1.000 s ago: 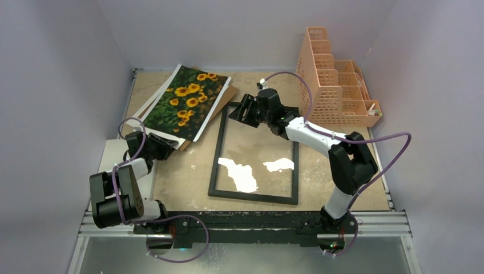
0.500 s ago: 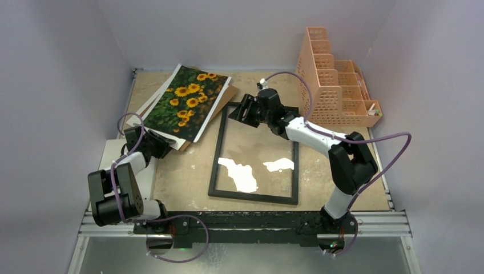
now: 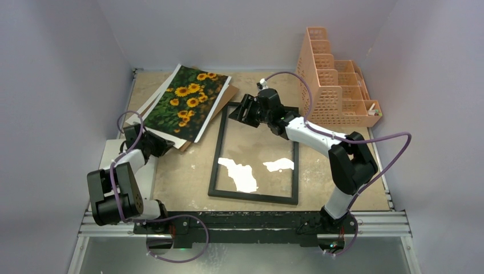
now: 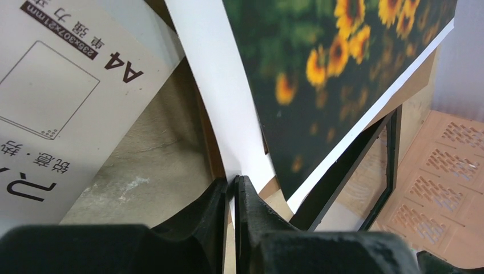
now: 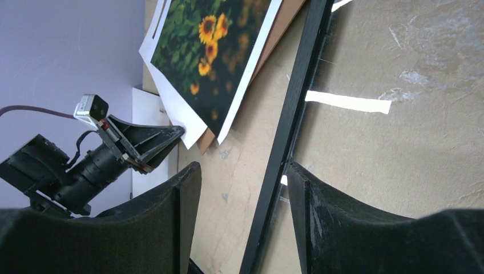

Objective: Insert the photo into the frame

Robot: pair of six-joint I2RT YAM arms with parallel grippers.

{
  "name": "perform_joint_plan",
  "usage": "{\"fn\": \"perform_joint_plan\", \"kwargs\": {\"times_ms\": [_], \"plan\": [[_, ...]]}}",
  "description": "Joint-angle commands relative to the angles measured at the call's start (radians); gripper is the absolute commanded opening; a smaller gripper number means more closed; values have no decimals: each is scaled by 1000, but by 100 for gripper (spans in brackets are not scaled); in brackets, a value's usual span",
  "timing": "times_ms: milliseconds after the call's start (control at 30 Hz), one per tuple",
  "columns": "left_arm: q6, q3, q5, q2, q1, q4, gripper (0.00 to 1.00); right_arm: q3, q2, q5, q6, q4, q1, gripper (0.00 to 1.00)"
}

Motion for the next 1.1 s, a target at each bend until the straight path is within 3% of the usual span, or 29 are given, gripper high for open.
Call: {"fn": "perform_joint_plan", "kwargs": {"times_ms": [0, 67, 300, 567, 800, 1067], "plan": [[40, 63, -15, -30, 10, -42, 7, -3, -58, -4, -16, 10, 0, 59], [35, 86, -18, -30, 10, -86, 1, -3, -59, -3, -16, 11, 0, 59], [70, 338, 9, -12, 12, -375, 0, 6, -64, 4, -8, 20, 0, 59], [188, 648, -230, -69, 12, -735, 0, 34, -53, 18, -1, 12, 0, 59], [292, 861, -350, -105, 11, -873, 0, 78, -63, 66, -46, -44, -1, 60], [359, 1069, -222, -97, 10, -910, 0, 112, -76, 116, -92, -86, -2, 60]]}}
